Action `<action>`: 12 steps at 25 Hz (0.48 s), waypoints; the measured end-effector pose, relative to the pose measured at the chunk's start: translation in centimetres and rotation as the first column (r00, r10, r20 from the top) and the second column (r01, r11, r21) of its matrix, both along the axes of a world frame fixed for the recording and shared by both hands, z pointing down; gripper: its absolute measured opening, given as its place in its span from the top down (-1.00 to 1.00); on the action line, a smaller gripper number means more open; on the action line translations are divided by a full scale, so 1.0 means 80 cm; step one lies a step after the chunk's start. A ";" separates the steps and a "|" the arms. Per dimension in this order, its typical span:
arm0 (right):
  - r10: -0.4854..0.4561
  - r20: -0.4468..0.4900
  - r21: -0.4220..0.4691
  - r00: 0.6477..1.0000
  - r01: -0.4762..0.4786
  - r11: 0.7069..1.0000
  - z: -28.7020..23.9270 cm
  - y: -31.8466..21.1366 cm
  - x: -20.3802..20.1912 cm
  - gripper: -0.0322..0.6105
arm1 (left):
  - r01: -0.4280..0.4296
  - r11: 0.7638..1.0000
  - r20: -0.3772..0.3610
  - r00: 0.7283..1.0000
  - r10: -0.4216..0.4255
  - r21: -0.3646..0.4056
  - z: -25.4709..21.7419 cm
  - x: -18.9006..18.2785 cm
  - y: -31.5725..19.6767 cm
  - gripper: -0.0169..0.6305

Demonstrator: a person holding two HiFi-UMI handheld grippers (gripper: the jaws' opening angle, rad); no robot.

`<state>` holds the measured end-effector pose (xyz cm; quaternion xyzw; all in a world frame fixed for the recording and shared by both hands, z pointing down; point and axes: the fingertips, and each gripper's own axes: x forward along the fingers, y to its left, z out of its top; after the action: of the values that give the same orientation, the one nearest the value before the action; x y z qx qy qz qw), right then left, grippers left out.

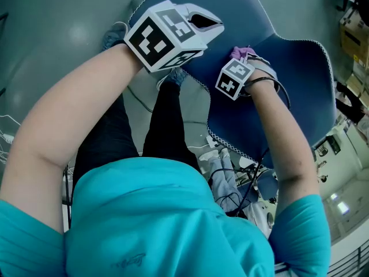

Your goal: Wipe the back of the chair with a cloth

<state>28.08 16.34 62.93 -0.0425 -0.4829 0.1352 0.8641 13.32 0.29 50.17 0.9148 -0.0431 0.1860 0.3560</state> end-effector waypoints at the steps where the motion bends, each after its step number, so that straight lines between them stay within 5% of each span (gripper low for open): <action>1: 0.001 0.005 -0.004 1.000 -0.001 1.000 0.000 0.003 -0.003 0.55 | 0.001 1.000 -0.001 1.000 -0.001 0.000 0.000 0.000 -0.001 0.96; 12: 0.007 0.027 -0.053 1.000 -0.005 0.999 -0.001 0.041 -0.036 0.55 | 0.012 1.000 -0.005 1.000 -0.012 -0.001 -0.002 -0.014 0.009 0.96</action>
<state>25.23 19.62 62.84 -0.0659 -0.4912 0.1499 0.8555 12.19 1.04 50.01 0.9148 -0.0476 0.1816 0.3577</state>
